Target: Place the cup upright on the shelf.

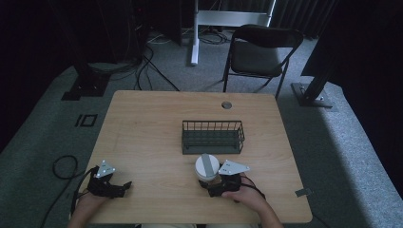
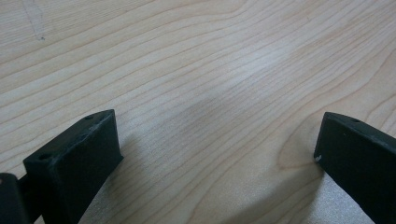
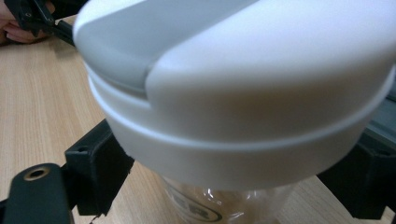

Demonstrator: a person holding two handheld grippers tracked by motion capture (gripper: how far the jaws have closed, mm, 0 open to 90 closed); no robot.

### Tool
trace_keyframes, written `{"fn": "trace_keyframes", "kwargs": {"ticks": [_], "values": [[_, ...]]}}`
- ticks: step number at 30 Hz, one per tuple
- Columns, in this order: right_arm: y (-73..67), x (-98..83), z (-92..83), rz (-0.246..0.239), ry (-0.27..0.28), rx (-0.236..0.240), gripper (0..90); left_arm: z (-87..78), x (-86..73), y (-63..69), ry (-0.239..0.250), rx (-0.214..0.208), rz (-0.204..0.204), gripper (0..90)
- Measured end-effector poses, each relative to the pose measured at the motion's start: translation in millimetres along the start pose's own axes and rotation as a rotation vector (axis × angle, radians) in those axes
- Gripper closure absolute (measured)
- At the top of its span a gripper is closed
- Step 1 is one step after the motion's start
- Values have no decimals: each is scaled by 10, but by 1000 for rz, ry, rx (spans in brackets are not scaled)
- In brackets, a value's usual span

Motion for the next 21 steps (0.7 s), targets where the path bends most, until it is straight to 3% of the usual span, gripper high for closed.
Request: {"fn": "trace_keyframes", "kwargs": {"ticks": [21], "values": [[-18,18,102,25,27,-19,137,0,0,0,0,0,0,5]]}}
Point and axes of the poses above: each handheld gripper's, and its own axes: z roughly forward along the jaws, x roughly out of its top, y roughly to its right, the point moved 1 cm from there along z, roughly forward along the jaws, and after that the axes turned 3 degrees about -y, right-handed, at the moved point
